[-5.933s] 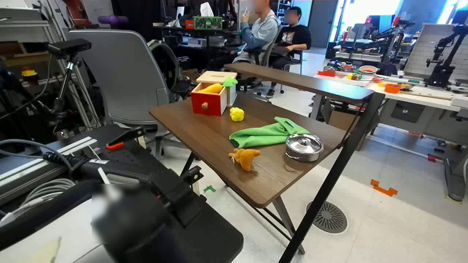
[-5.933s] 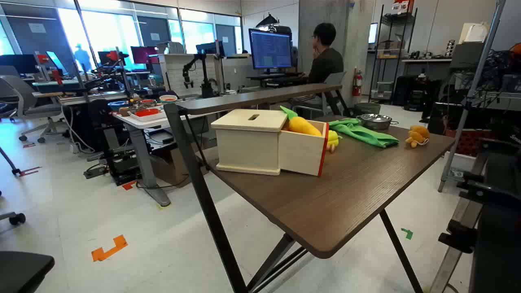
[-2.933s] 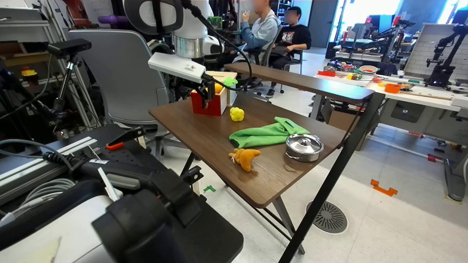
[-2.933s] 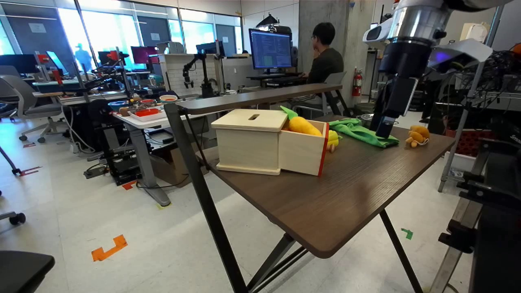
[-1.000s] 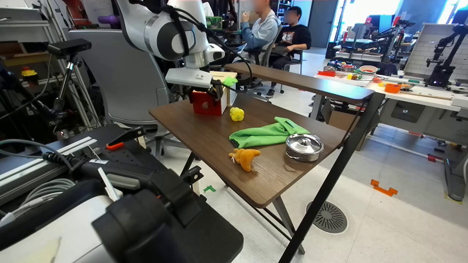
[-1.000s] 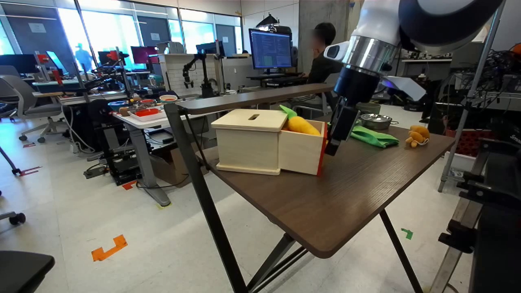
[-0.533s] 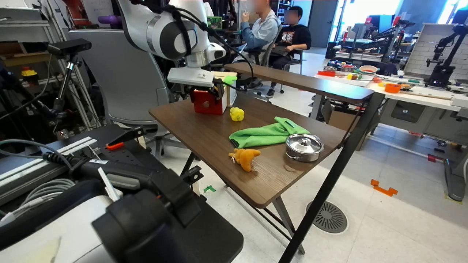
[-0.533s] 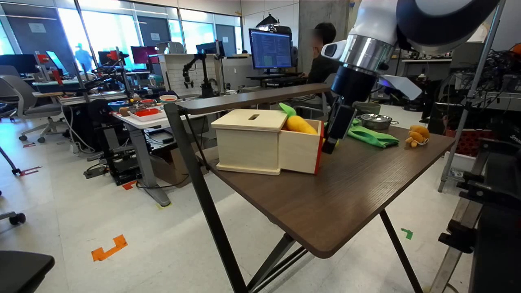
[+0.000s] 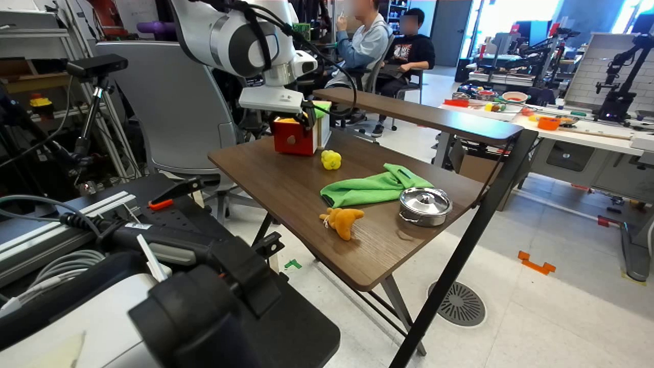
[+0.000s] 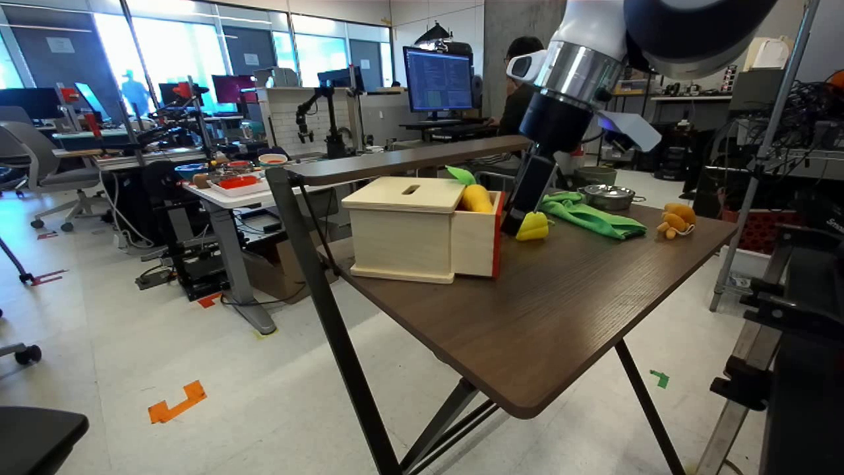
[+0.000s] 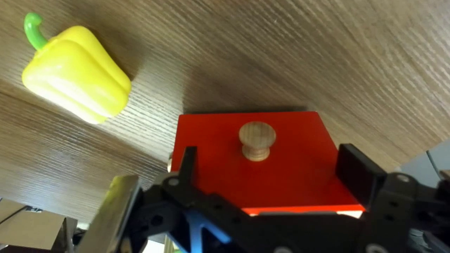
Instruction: Close the drawer
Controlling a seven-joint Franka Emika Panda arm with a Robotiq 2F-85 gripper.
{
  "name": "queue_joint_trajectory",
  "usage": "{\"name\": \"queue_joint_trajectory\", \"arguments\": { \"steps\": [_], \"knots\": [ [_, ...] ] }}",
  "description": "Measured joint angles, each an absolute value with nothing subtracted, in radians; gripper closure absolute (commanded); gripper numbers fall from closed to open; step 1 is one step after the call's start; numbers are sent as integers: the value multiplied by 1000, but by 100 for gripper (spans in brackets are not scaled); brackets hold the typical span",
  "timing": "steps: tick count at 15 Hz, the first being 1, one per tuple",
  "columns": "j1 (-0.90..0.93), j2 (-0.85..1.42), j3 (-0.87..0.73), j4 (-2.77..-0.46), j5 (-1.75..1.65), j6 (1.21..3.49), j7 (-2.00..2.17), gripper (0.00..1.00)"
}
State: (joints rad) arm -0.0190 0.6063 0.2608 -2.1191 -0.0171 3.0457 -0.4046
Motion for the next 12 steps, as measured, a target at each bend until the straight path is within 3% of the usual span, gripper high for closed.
{"name": "queue_joint_trajectory", "arguments": {
  "steps": [12],
  "knots": [
    [-33,679,282,-2038,-39,3065,-405,0]
  ]
}}
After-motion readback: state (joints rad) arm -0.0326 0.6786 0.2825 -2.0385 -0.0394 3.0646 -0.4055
